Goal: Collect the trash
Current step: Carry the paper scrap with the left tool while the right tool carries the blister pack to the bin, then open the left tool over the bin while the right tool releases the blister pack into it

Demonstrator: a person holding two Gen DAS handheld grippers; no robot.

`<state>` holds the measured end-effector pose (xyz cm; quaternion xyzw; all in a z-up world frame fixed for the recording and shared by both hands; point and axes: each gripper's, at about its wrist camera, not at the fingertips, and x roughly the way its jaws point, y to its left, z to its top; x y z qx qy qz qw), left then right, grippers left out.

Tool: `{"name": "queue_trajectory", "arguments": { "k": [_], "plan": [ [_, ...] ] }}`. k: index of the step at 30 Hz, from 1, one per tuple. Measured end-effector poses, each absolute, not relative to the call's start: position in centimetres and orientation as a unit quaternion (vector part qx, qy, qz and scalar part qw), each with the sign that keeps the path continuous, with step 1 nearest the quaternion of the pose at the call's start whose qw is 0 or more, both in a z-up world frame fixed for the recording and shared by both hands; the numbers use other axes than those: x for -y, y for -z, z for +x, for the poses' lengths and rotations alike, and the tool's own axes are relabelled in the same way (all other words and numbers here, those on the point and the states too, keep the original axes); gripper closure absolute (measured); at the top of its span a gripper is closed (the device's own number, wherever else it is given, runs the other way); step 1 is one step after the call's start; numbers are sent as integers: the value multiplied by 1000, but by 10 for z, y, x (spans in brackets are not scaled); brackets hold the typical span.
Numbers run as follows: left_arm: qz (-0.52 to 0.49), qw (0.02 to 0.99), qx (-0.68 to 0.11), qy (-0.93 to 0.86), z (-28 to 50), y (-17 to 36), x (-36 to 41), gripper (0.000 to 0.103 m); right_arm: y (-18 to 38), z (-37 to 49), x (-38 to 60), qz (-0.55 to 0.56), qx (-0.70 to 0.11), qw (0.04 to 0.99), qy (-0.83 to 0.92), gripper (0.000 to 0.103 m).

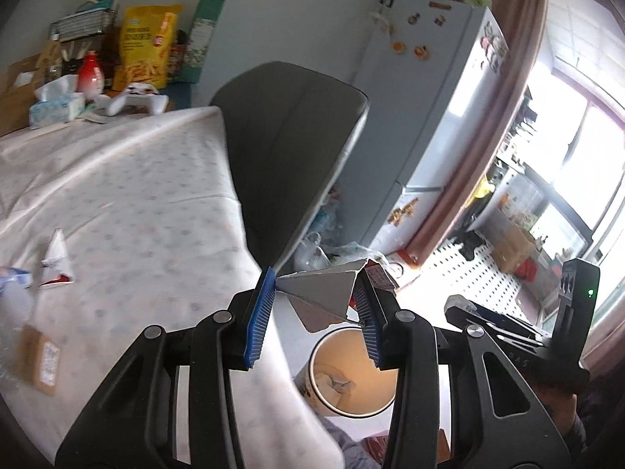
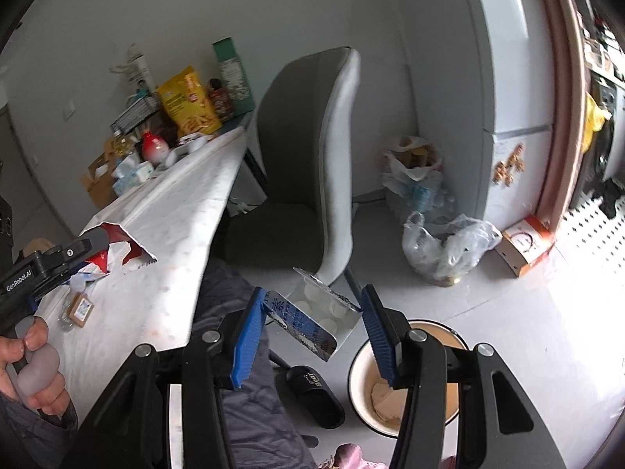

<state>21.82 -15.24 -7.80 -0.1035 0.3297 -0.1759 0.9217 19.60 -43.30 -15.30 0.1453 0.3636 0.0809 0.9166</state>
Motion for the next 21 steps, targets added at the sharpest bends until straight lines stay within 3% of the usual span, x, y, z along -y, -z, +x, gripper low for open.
{"name": "queue_trajectory", "arguments": {
  "k": [9,11,14,15,21],
  "plan": [
    [-80,909,-359,193,242,95,199,62,185,206,469,166,-372,912,-45,52],
    [-77,907,-366,195,247,100,204,62,193,212,477,163,-375,912,-30,49],
    [-77,898,-382,203,255,109,215,62,201,217,488,167,-379,910,-21,26],
    [-76,897,-385,205,256,110,218,62,203,216,493,171,-377,910,-15,23],
    [-64,883,-407,226,263,126,250,62,216,202,525,203,-378,903,14,23]
  ]
}}
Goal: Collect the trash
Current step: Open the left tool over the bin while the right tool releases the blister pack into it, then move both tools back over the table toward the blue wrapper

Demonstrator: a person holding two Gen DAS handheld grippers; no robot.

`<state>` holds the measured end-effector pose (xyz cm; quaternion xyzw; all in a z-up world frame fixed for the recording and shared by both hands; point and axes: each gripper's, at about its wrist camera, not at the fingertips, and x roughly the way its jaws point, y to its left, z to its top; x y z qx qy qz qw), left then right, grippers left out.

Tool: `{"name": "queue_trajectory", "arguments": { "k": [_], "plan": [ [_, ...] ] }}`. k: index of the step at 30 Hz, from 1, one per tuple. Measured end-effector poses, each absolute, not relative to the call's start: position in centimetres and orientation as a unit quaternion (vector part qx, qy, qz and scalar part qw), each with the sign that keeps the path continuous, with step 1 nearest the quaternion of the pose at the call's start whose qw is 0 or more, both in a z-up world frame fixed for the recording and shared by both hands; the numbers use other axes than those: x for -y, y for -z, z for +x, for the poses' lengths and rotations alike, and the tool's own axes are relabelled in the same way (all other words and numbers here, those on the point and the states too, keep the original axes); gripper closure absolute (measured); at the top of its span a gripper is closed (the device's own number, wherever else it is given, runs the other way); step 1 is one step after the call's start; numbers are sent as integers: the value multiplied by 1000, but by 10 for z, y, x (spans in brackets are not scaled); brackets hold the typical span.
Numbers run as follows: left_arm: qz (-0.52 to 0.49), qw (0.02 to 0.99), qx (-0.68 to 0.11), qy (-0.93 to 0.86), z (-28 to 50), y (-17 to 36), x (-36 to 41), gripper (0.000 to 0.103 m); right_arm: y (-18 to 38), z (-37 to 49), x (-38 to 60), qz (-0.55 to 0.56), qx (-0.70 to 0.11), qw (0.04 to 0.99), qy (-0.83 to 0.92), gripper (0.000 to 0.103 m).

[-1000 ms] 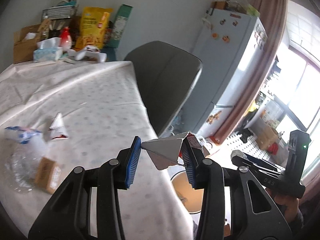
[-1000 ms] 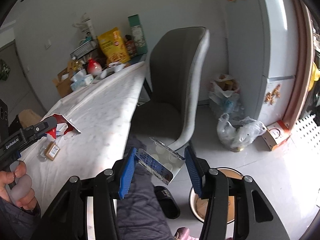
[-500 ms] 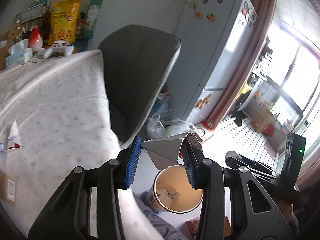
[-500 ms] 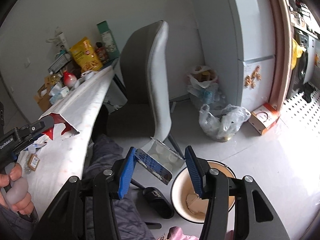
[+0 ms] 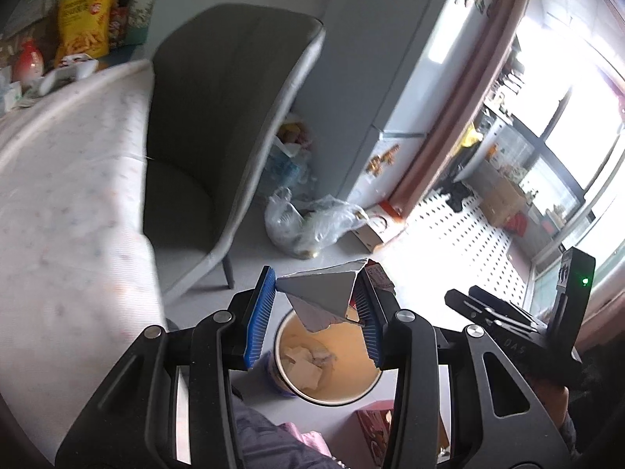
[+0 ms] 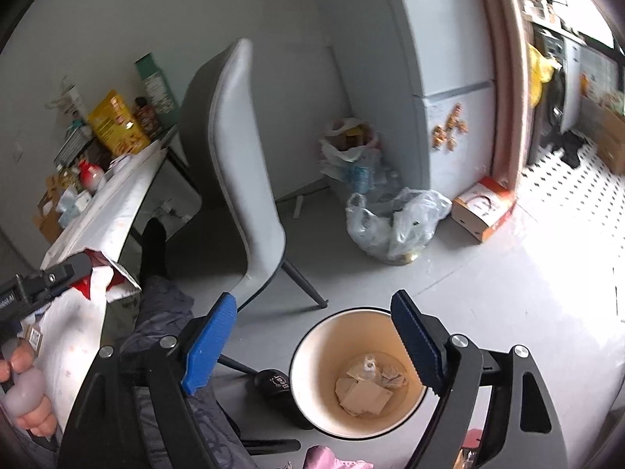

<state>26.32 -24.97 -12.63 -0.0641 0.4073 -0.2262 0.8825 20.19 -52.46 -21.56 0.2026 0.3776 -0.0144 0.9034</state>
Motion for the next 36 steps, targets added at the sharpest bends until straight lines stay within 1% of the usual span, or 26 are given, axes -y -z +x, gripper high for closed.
{"name": "queue_trajectory", "arguments": {
  "k": [9,17,19,20,21,25,27,29,36],
  "plan": [
    [-45,857,-438,268,269,149,308,62,214,173,573,220,-358,905,67,23],
    [-30,846,-453,278,274,163,339,61,218,159,593,236,-357,899,87,23],
    [-28,842,-464,272,278,169,346,42,219,156,596,239,-357,898,93,23],
    [-33,838,-472,271,280,173,349,23,219,155,598,243,-356,897,95,23],
    [-39,835,-476,275,281,176,351,17,218,154,601,247,-355,896,98,23],
    [-71,824,-485,282,284,180,346,13,212,152,596,243,-353,898,99,23],
    [-82,829,-478,280,283,174,337,9,209,154,591,240,-352,900,95,23],
    [-92,838,-464,273,282,162,322,7,206,156,586,238,-351,902,88,23],
    [-128,861,-431,240,270,130,268,7,189,168,554,230,-341,910,52,21]
  ]
}}
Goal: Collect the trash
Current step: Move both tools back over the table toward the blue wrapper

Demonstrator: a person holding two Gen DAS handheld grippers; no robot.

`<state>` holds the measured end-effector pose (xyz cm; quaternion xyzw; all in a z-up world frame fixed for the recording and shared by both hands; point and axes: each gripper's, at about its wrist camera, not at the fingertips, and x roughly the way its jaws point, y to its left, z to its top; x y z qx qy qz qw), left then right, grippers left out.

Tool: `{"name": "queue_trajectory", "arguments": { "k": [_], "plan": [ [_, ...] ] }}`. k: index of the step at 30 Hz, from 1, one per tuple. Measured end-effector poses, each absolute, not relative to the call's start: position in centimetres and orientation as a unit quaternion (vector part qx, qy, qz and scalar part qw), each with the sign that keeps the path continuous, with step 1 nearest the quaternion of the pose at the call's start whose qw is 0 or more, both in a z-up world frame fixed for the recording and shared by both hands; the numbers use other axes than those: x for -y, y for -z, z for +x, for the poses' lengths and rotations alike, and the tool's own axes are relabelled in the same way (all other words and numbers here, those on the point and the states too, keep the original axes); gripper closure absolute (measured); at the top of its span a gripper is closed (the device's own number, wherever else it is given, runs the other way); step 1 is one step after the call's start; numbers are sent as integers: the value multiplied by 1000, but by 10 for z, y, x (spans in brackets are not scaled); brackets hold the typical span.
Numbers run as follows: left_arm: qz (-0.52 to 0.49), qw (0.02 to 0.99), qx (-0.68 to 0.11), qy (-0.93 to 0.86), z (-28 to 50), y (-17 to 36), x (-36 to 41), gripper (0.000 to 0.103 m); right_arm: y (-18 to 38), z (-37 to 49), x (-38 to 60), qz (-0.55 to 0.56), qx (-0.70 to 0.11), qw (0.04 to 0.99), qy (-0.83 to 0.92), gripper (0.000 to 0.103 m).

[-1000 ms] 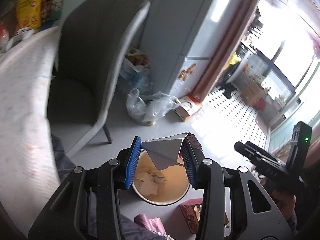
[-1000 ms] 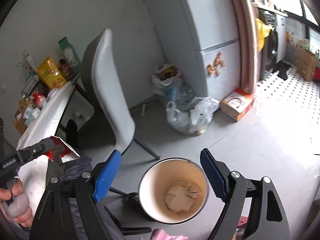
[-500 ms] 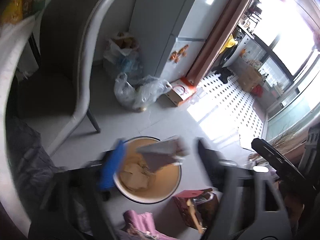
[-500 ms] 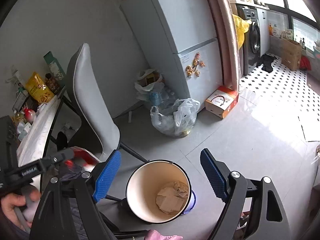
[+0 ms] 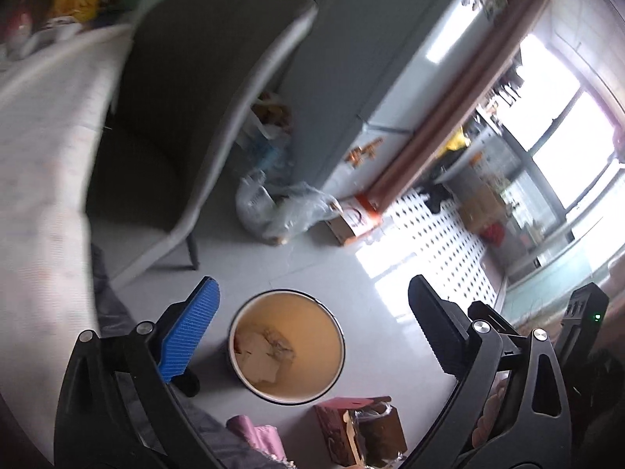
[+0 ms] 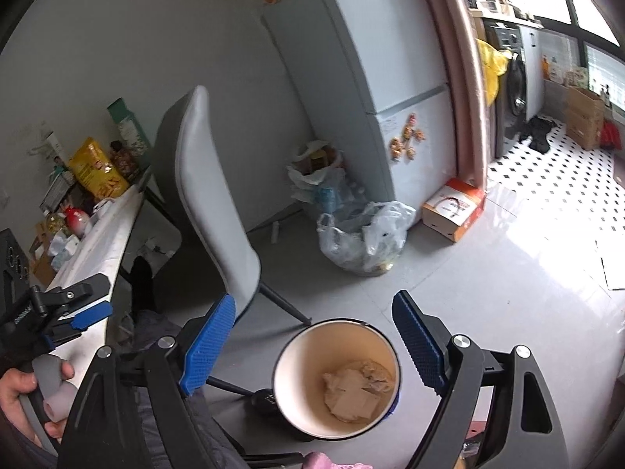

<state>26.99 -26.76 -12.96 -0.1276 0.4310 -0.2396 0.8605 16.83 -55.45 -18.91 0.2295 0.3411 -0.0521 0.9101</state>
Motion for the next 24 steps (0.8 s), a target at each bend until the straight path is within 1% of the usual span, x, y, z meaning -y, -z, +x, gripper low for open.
{"name": "queue_trajectory", "arguments": {
  "k": [4,12,24],
  "plan": [
    [-140,877,-407,213,260,113,232,7,177,176,531,219,-338,915,30,21],
    [-163,903,-355,178,236,76,166,7,147,187,475,196,-330,923,-18,17],
    [-182,930,-304,97,210,53,68,7,114,196,390,158,-330,927,-85,14]
  ]
}}
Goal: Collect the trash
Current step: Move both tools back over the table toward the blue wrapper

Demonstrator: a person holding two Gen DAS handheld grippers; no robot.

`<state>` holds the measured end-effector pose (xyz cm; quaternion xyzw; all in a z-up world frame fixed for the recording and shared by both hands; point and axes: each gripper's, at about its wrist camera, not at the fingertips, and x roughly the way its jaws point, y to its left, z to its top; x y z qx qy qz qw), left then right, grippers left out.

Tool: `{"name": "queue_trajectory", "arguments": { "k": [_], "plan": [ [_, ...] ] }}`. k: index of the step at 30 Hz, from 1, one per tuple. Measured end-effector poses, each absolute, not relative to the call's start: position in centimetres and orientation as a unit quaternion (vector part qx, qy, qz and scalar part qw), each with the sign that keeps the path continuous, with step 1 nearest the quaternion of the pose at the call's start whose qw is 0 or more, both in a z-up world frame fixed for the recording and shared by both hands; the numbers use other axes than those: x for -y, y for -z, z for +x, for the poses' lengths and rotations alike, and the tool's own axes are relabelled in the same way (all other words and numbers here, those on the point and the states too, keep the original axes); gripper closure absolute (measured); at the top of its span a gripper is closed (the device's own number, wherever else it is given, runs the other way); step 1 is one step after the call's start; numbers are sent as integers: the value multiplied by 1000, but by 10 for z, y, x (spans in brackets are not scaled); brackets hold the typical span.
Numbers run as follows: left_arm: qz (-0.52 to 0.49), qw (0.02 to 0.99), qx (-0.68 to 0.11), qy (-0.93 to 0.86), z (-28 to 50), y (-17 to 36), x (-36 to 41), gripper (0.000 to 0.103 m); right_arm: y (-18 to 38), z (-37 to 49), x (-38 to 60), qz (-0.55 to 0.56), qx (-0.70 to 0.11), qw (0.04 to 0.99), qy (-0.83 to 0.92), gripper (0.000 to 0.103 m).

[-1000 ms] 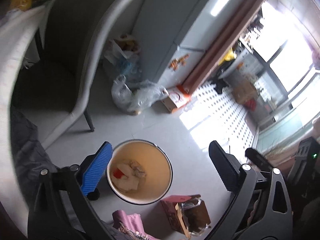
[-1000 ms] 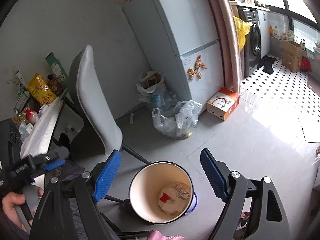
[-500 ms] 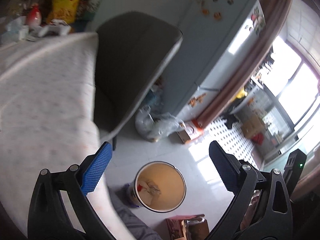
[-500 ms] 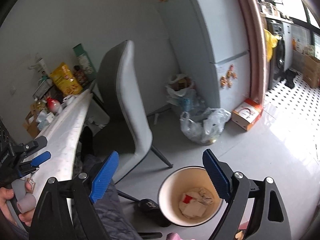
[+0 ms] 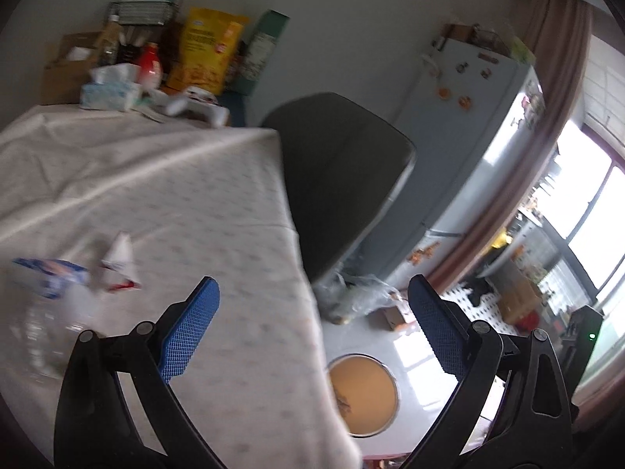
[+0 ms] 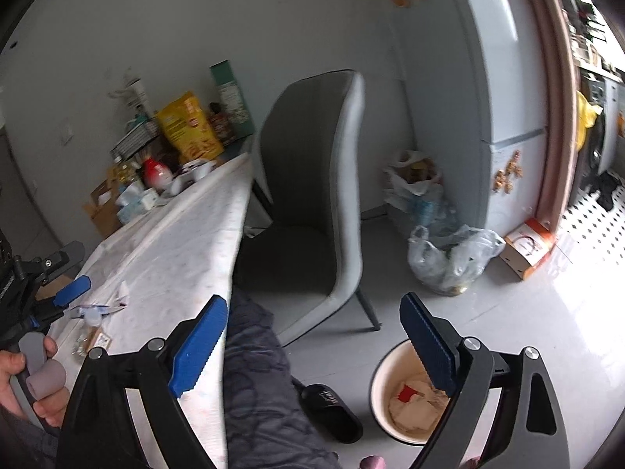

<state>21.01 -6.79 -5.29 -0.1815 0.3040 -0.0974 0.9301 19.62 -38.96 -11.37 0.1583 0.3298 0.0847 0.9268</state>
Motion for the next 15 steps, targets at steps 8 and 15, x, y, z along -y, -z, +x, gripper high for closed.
{"name": "queue_trajectory", "arguments": {
  "k": [8,15],
  "plan": [
    [-197,937,-282,55,195,49,9,7,102,201,336,131,-331,927,-119,10],
    [-206,939,-276,21,186,52,-37,7,99,210,294,117,-334,924,-143,8]
  ]
}}
